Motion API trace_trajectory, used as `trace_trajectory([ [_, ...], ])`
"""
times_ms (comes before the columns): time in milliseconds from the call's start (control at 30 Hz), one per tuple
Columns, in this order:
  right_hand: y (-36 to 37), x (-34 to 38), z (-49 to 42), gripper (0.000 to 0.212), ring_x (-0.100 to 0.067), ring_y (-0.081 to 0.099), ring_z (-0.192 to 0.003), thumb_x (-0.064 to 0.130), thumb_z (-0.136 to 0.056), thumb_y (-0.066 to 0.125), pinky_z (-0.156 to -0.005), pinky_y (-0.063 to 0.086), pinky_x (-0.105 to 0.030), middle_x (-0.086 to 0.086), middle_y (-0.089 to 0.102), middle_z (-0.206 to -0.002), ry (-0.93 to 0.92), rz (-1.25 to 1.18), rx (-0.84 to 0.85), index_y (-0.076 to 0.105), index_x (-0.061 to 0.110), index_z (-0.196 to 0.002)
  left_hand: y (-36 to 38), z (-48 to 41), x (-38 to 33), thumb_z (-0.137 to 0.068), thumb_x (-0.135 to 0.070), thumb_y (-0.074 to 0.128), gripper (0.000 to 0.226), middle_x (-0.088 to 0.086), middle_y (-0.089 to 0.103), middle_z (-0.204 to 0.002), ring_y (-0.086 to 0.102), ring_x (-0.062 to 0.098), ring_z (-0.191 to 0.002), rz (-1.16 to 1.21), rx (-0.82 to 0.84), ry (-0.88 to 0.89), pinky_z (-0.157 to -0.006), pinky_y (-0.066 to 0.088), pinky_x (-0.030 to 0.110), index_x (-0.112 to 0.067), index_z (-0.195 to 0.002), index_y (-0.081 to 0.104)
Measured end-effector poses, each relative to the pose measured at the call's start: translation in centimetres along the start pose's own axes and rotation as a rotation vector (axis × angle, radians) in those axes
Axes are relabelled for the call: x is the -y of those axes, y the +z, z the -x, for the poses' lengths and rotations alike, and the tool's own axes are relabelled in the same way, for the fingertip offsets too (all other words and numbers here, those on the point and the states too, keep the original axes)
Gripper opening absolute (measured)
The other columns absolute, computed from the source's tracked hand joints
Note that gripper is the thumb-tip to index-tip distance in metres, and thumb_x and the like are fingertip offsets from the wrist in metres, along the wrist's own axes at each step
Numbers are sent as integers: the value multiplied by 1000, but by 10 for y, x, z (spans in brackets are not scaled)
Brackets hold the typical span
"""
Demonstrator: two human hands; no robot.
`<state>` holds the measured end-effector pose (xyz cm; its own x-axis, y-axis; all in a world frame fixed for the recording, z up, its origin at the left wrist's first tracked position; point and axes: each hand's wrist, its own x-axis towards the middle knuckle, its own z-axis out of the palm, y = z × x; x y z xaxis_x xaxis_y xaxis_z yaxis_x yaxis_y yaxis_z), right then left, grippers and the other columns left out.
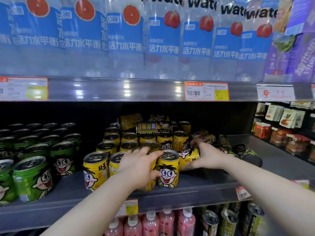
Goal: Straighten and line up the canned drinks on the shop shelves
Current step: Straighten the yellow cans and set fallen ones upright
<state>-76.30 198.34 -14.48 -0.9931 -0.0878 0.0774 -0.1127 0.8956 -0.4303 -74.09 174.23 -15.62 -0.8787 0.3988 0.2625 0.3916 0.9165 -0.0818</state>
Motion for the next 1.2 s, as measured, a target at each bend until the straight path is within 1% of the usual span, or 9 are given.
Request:
trace_trajectory([
  [167,-6,14,-17,63,-10,51,-105,24,-74,78,-78,42,-11,0,54,-119,-73,-230,-34,48,16,-129,-2,1,-2,-86,-64,41,67,-3,25,-152,27,21,-138,-24,0,-6,-111,23,37,-49,-143,9],
  [300,5,26,-32,52,-10,44,-126,34,-86,64,-98,35,-14,3,47,-139,-178,-326,119,49,23,-134,-5,3,-4,-85,-68,36,66,-6,23,-153,25,18,-139,-34,15,-26,-112,21,36,-51,-142,5],
  [400,5,26,-42,43,-11,47,-125,40,-92,52,-97,38,-20,5,51,-135,-161,-370,205,51,25,-133,-8,4,-7,-78,-77,24,70,-8,22,-153,25,16,-139,-24,40,-35,-111,23,34,-54,-141,5],
  [533,-8,20,-69,28,-19,59,-108,37,-89,58,-84,42,-23,-2,66,-112,-191,-172,-193,67,17,-107,-10,4,-9,-50,-86,1,93,-9,21,-154,24,17,-140,-23,86,-60,-112,22,34,-57,-139,5],
  [667,-17,26,-100,62,-25,44,-126,37,-80,69,-99,38,-28,-8,43,-138,-225,-87,-184,44,20,-134,-14,4,-11,-61,-85,19,82,-8,20,-154,21,16,-141,17,129,-96,-113,18,35,-59,-138,9],
  [767,-8,36,-117,85,-27,29,-138,38,-78,72,-111,31,-32,-6,25,-152,-250,24,-97,25,24,-147,-17,4,-12,-53,-86,9,87,-7,19,-155,18,18,-142,53,162,-118,-114,14,36,-61,-137,10],
  [967,-5,36,-117,71,-24,40,-129,31,-75,75,-98,34,-21,-9,41,-142,-284,-76,-122,42,22,-138,-19,1,-14,-67,-89,11,84,-7,30,-151,28,15,-138,151,123,-186,-110,21,31,-51,-141,18],
  [1067,-18,26,-105,61,-20,51,-115,24,-72,79,-89,37,-20,-6,55,-128,-268,-344,-189,52,20,-126,-17,-9,-15,-86,-66,32,63,-2,40,-144,38,17,-131,378,-69,-320,-105,34,31,-39,-142,27],
  [1200,-42,11,-79,51,-15,56,-107,23,-69,80,-89,42,-21,3,60,-110,-330,-514,-252,55,26,-113,-25,-36,-30,-84,-53,54,66,1,35,-145,33,19,-133,428,-248,-317,-110,32,33,-30,-141,31],
])
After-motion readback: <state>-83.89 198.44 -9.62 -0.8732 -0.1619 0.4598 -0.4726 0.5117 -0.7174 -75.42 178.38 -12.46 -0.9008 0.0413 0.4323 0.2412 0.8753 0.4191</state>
